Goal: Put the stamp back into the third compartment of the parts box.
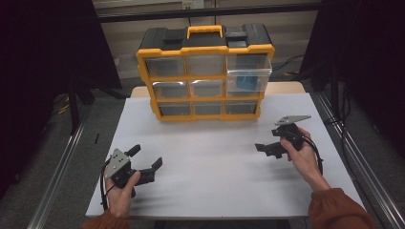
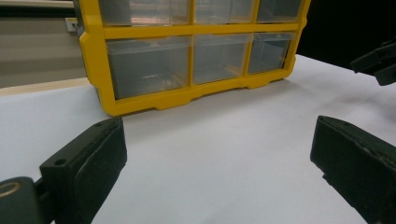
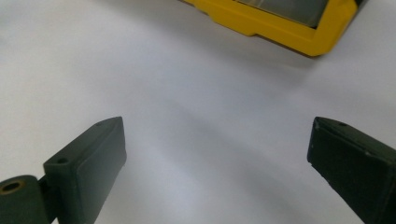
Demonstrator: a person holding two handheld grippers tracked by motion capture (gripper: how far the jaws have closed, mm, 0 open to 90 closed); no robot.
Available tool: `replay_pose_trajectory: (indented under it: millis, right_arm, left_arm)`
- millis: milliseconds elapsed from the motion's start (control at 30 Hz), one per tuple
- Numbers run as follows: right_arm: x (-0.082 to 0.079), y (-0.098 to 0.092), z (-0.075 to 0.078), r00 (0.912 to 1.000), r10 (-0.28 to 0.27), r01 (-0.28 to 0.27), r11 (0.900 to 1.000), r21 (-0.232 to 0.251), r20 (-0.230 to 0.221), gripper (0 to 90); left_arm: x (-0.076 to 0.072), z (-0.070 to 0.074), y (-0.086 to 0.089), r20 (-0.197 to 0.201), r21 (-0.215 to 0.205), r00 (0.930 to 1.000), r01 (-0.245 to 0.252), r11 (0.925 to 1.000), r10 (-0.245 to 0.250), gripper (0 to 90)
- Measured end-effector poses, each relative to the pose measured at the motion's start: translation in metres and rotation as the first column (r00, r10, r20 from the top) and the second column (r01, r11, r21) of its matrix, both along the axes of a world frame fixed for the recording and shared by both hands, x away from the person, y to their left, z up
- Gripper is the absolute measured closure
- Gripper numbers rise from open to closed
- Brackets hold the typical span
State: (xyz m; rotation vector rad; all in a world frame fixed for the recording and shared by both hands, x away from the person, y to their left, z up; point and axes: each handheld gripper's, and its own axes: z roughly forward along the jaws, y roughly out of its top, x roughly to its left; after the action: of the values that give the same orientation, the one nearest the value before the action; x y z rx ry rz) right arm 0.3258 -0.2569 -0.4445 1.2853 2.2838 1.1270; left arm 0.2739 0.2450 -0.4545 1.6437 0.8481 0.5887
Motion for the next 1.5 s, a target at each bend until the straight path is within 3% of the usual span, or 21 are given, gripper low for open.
replay_pose_trajectory:
  millis: [100,200,333,500,700,733,833,967,1133,1233,1267,1367,1500]
  right_arm:
    - [-0.008,-0.004,-0.002,0.9995,-0.016,0.016,1.0,0.025,0.027,4.3]
    - [-0.017,-0.007,-0.006,0.9985,-0.017,0.017,1.0,0.006,0.051,4.6]
    - [-0.026,-0.011,-0.009,0.9953,-0.038,0.035,0.999,0.036,0.09,3.7]
    - [-0.037,-0.015,-0.016,0.9875,-0.081,0.073,0.996,0.058,0.135,3.7]
    - [-0.052,-0.016,-0.018,0.9729,-0.123,0.101,0.988,0.117,0.196,2.8]
    - [-0.052,-0.016,-0.018,0.9729,-0.123,0.101,0.988,0.117,0.196,2.8]
    - [-0.063,-0.019,-0.02,0.9614,-0.156,0.123,0.981,0.153,0.227,2.3]
    - [-0.069,-0.023,-0.023,0.957,-0.177,0.143,0.977,0.156,0.23,2.3]
    - [-0.083,-0.028,-0.025,0.9375,-0.206,0.17,0.974,0.147,0.281,2.4]
    - [-0.087,-0.03,-0.025,0.9312,-0.217,0.178,0.972,0.154,0.293,2.6]
    - [-0.093,-0.033,-0.023,0.9186,-0.234,0.188,0.968,0.167,0.319,3.6]
    - [-0.099,-0.036,-0.02,0.9061,-0.262,0.209,0.96,0.186,0.332,3.5]
    - [-0.111,-0.042,-0.02,0.8998,-0.286,0.233,0.953,0.193,0.329,3.3]
  left_arm:
    - [0.0,0.0,-0.001,0.001,-0.011,1.0,-0.005,0.9999,0.006,4.0]
    - [-0.001,0.0,-0.001,0.0,-0.015,0.9999,-0.011,0.9998,0.011,4.0]
    - [-0.001,0.0,-0.001,-0.002,-0.014,0.9999,-0.013,0.9998,0.013,4.0]
    - [0.0,-0.001,0.0,0.002,-0.008,1.0,-0.004,1.0,0.004,4.0]
    - [-0.001,-0.001,0.0,-0.005,-0.018,0.9999,-0.016,0.9997,0.016,4.0]
    - [0.0,0.0,0.001,0.009,0.003,0.9998,-0.018,0.9998,0.018,4.0]
    - [0.0,0.0,0.002,0.009,0.012,0.9999,-0.013,0.9998,0.013,4.0]
    - [-0.001,0.0,0.002,0.006,-0.002,0.9996,-0.027,0.9996,0.027,4.0]
    - [-0.001,0.0,0.005,0.004,0.001,0.9995,-0.033,0.9995,0.033,4.1]
    - [-0.002,-0.001,0.006,-0.001,0.002,0.9992,-0.039,0.9992,0.039,4.1]
    - [-0.002,-0.001,0.006,0.004,-0.005,0.9994,-0.034,0.9994,0.034,4.1]
    - [-0.003,0.0,0.007,0.009,-0.003,0.9993,-0.036,0.9994,0.036,4.2]
    - [-0.005,0.0,0.006,0.013,-0.008,0.9995,-0.027,0.9996,0.027,4.4]
